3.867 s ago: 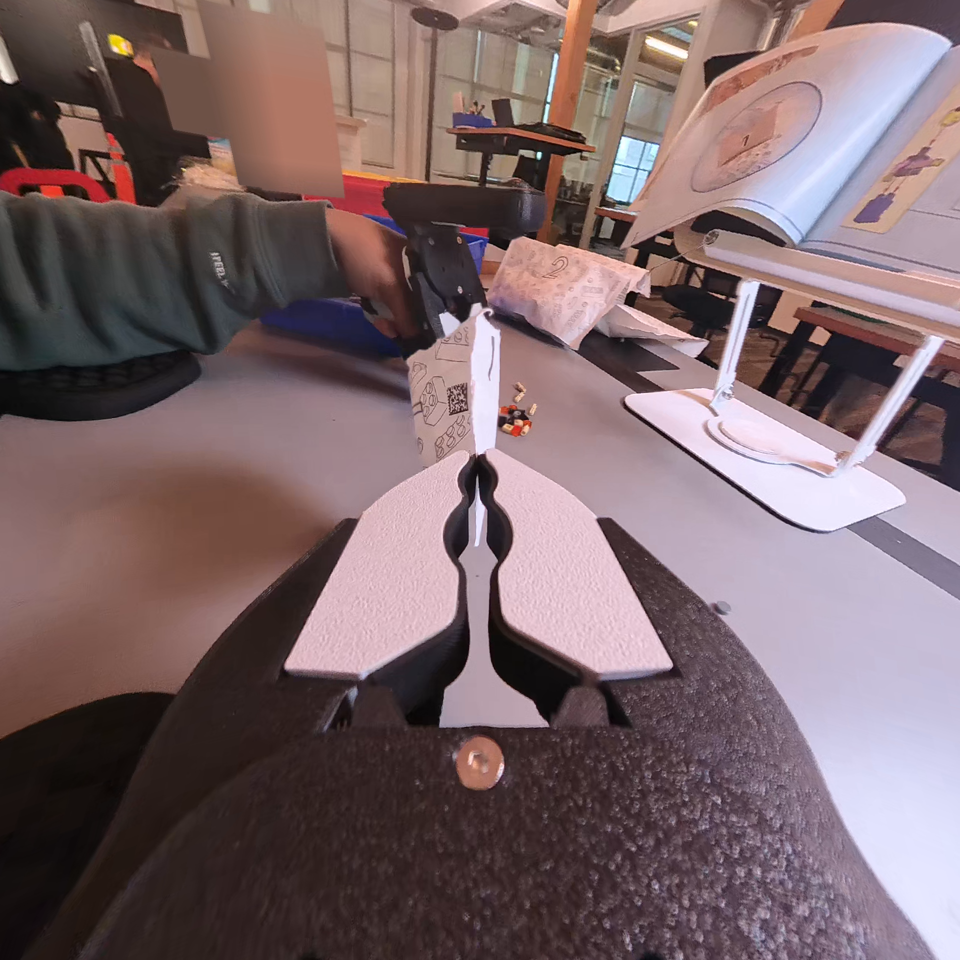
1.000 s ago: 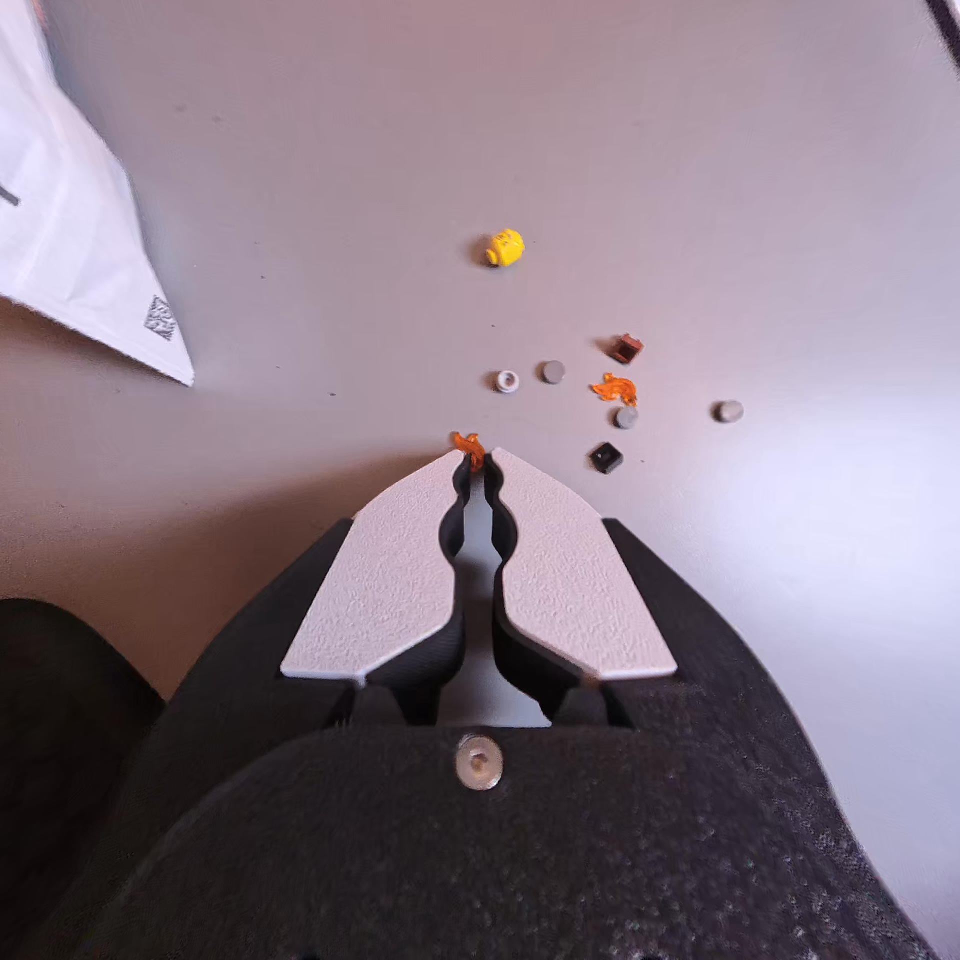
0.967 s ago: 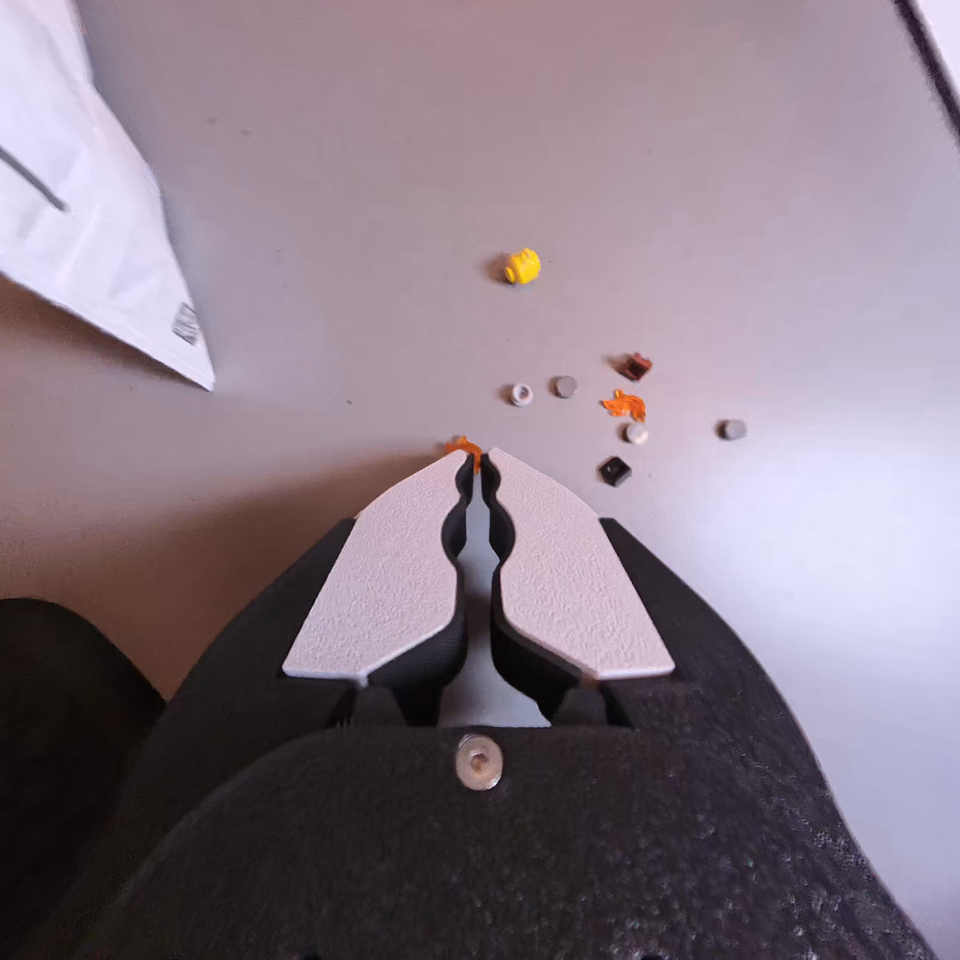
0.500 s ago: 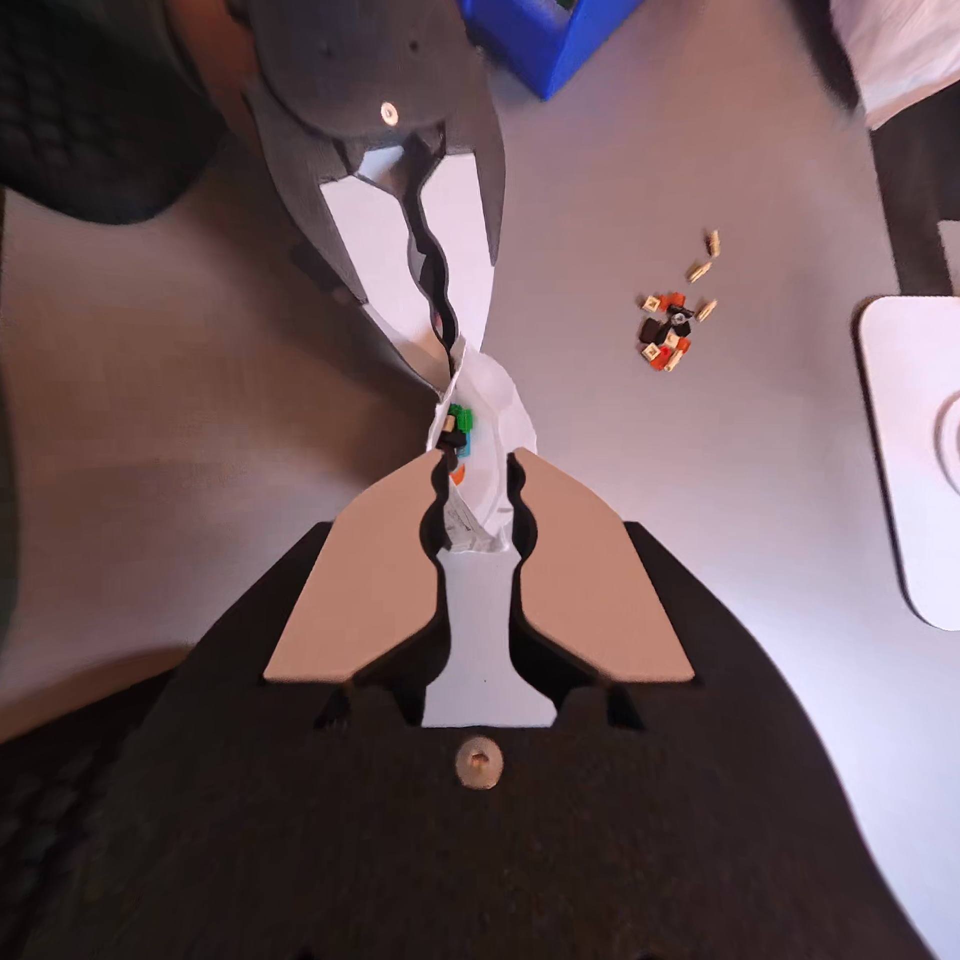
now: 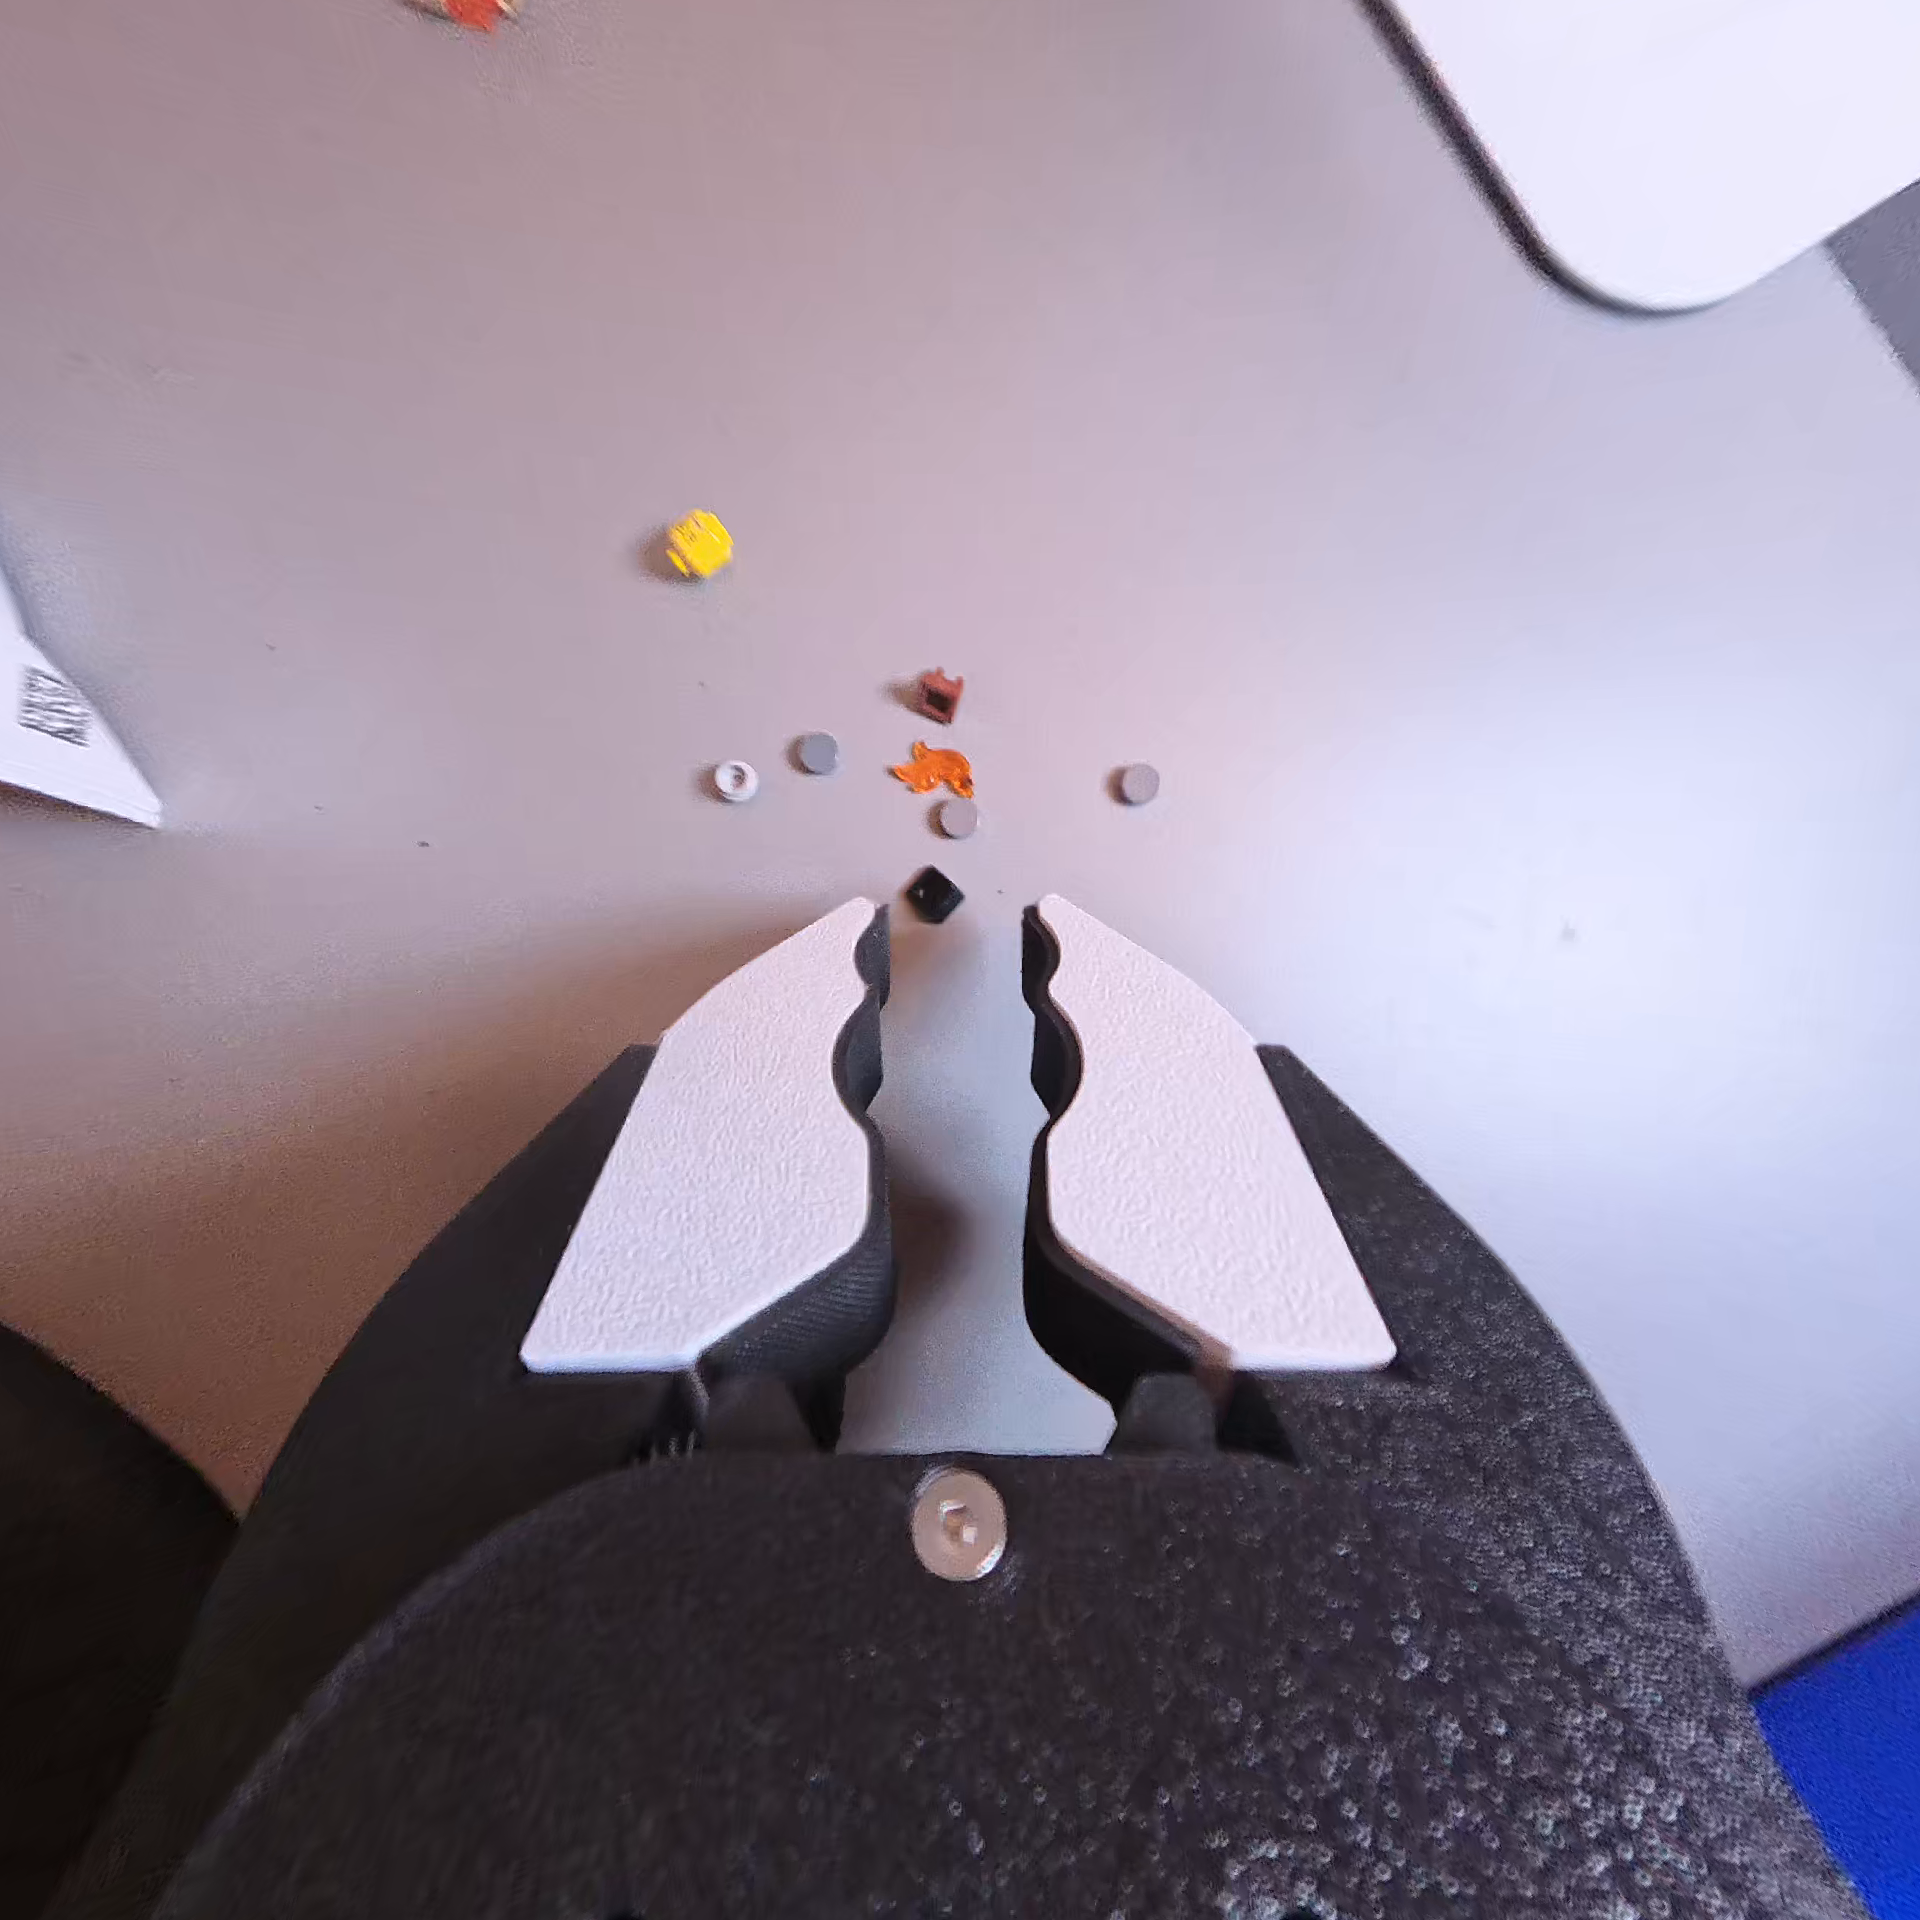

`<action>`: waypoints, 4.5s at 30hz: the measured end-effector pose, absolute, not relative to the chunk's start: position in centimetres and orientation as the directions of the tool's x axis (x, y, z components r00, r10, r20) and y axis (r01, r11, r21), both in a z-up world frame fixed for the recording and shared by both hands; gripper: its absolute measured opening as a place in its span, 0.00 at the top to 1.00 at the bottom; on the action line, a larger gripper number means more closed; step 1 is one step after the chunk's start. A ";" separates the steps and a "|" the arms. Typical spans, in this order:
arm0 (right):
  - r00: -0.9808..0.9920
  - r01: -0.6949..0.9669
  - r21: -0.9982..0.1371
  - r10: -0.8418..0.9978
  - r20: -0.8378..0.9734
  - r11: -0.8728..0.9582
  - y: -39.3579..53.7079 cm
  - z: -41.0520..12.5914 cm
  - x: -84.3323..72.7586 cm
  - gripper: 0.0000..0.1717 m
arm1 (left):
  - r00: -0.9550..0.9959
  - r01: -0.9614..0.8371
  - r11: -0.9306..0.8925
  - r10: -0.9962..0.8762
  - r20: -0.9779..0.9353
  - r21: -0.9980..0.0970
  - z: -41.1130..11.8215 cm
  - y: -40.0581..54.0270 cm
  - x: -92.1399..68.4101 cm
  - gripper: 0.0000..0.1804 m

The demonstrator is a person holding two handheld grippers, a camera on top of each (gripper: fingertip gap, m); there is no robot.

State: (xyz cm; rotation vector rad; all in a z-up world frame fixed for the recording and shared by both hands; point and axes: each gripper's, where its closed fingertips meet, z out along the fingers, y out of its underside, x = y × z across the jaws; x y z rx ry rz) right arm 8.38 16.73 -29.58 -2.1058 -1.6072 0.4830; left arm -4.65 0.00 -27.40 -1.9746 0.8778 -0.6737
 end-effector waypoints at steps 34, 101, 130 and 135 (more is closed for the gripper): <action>-0.037 0.682 -0.729 0.998 0.045 0.058 9.2 -22.3 2.1 0.88 | 0.609 -0.323 -0.385 -0.784 0.122 -0.864 -27.4 0.1 -5.0 0.99; -0.358 0.637 -0.733 0.934 -0.007 0.239 1.8 -20.9 -1.3 0.83 | 0.563 -0.369 -0.336 -0.823 0.079 -0.866 -27.6 -0.7 -4.6 0.99; -0.317 0.549 -0.809 0.948 0.032 0.211 4.3 -20.2 -0.9 0.95 | 0.570 -0.350 -0.354 -0.816 0.103 -0.867 -27.6 -0.5 -4.7 0.99; -0.397 0.607 -0.722 0.914 0.088 0.333 1.2 -21.9 -1.5 0.90 | 0.570 -0.375 -0.335 -0.818 0.069 -0.864 -27.6 -0.6 -4.6 0.99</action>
